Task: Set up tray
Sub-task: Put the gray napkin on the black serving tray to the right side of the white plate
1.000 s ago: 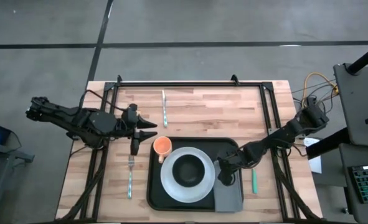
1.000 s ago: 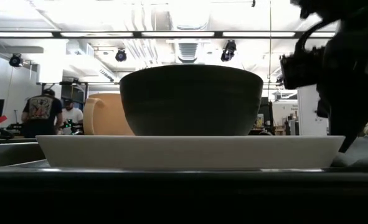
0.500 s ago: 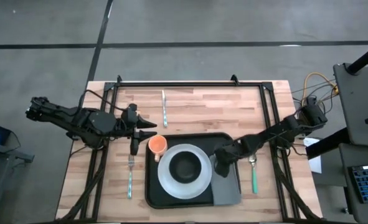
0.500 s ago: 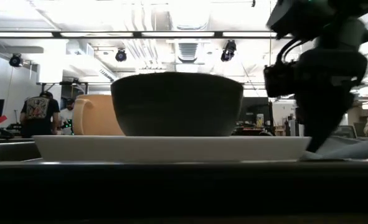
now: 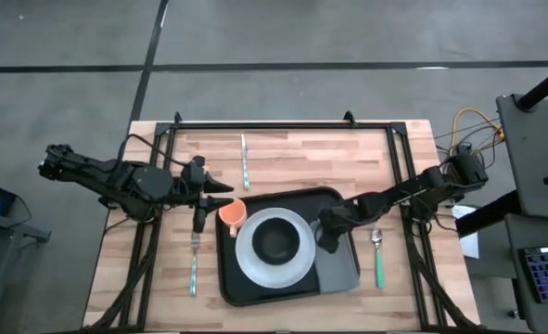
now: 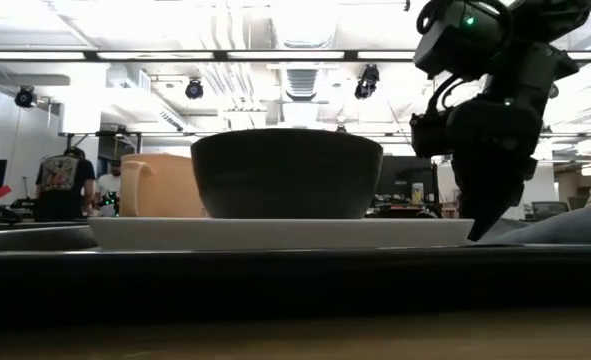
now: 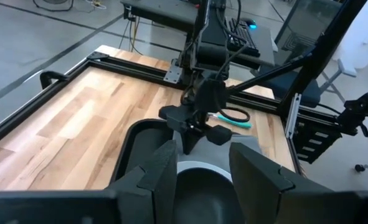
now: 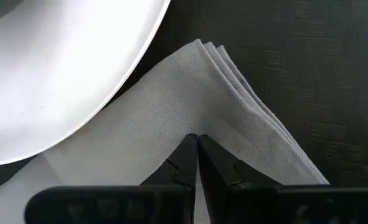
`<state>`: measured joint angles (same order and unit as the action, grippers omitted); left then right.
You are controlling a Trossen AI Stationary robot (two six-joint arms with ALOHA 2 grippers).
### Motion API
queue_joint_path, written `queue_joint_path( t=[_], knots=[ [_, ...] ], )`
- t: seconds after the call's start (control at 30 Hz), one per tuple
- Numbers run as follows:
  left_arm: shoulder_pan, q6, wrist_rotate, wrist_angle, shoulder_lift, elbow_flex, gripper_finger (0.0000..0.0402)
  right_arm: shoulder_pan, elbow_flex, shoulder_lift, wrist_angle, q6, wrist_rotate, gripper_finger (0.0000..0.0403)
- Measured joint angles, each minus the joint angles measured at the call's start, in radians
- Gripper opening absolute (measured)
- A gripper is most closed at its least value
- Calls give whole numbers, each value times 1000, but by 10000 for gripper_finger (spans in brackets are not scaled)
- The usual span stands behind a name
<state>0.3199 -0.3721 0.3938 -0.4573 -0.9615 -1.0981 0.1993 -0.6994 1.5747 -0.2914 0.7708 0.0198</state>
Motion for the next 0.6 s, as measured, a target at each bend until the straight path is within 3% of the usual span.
queue_joint_path(
  t=[0.23,0.47,0.6],
  knots=[
    [0,19,0,-20,0,0,128,8,-11,-74,-23,29,-67,9],
    [0,22,0,-32,0,0,128,6,-37,-244,-146,-10,-19,9],
    [0,22,0,-33,0,0,128,-30,-11,-270,-155,-74,-23,23]
  ],
)
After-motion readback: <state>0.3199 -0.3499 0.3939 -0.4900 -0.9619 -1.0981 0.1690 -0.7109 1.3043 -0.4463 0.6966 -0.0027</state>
